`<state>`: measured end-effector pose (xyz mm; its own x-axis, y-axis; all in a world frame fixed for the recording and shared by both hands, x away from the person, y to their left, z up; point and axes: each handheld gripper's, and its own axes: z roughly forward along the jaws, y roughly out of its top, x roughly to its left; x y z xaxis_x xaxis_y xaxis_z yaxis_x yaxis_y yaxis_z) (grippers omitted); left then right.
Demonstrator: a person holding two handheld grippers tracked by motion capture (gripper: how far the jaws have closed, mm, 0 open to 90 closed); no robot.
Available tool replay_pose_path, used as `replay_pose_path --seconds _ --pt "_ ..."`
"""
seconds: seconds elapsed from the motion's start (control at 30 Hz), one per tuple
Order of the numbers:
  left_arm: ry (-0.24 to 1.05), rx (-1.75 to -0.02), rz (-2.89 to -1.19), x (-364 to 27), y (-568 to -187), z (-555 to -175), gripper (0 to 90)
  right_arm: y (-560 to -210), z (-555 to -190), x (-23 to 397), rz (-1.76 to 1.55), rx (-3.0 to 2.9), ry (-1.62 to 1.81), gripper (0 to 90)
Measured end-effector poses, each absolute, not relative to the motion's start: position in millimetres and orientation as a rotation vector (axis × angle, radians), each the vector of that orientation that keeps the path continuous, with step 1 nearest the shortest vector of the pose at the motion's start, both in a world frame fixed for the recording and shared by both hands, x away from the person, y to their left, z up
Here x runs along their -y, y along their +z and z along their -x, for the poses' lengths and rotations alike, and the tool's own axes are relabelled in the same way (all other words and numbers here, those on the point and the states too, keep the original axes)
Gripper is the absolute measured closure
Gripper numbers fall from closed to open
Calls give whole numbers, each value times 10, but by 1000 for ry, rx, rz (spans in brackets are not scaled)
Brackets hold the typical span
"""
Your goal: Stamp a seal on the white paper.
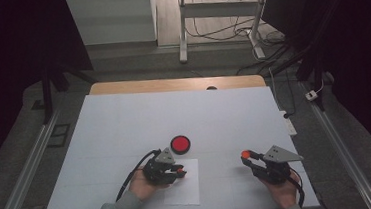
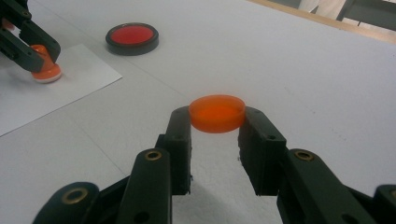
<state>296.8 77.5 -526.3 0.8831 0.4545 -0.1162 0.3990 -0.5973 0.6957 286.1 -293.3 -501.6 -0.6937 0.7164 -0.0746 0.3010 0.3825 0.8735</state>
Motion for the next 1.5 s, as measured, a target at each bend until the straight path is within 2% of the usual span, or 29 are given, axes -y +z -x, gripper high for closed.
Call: replay_pose_path --seconds 0.37,1.5 --pt "220 -584 -2276 -734 -5297 -2841 728 -5010 -2854 2928 -876 -2201 1254 646" --pt "231 -605 -2250 -743 -5324 -2814 729 -5005 -2849 2926 -873 -2199 1250 647"
